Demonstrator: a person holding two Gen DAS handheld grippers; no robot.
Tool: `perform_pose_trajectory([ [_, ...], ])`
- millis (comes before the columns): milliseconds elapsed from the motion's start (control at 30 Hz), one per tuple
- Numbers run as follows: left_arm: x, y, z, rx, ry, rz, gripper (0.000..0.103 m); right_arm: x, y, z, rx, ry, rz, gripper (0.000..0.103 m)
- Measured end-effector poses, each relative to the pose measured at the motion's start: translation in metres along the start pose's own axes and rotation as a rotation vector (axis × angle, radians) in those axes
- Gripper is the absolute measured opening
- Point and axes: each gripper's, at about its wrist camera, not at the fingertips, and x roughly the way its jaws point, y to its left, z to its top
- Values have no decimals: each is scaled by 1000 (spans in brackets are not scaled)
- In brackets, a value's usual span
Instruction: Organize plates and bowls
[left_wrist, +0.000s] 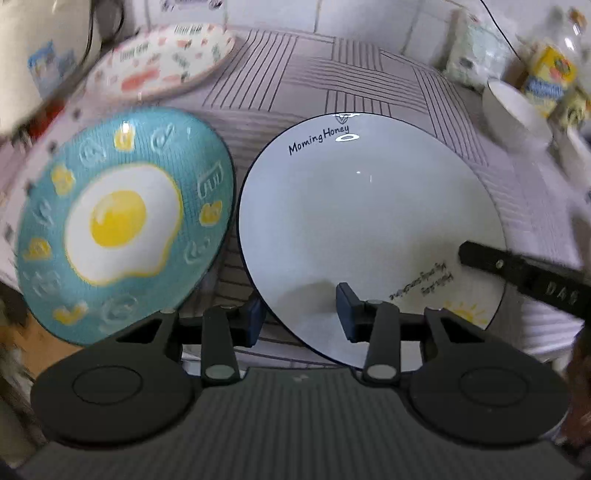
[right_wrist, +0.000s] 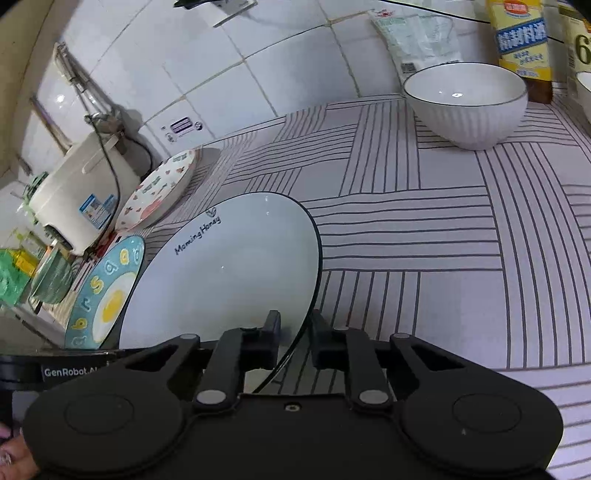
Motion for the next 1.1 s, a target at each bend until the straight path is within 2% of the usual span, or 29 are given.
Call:
perform_pose_trajectory([
  [67,-2,-6,1,47,-4,37,40,-1,0,0,-33,13,14,20],
  [167,-1,-3,6,59,16,34,39,-2,0,-2,-60,17,29,21],
  [333,-6,-9,15,137,-13,54,37,-2,-4,0,-62,16,61,23],
  [600,-5,-11,40,175,-28,29,35,-5,-12,5,-50,-27,77,24],
  [767,3,-3,69,201,-37,-27,35,0,-17,20,-42,-61,92,25],
  [1100,27,-1,125,230,-63,-60,35,24,-18,56,-36,-131,76,26],
])
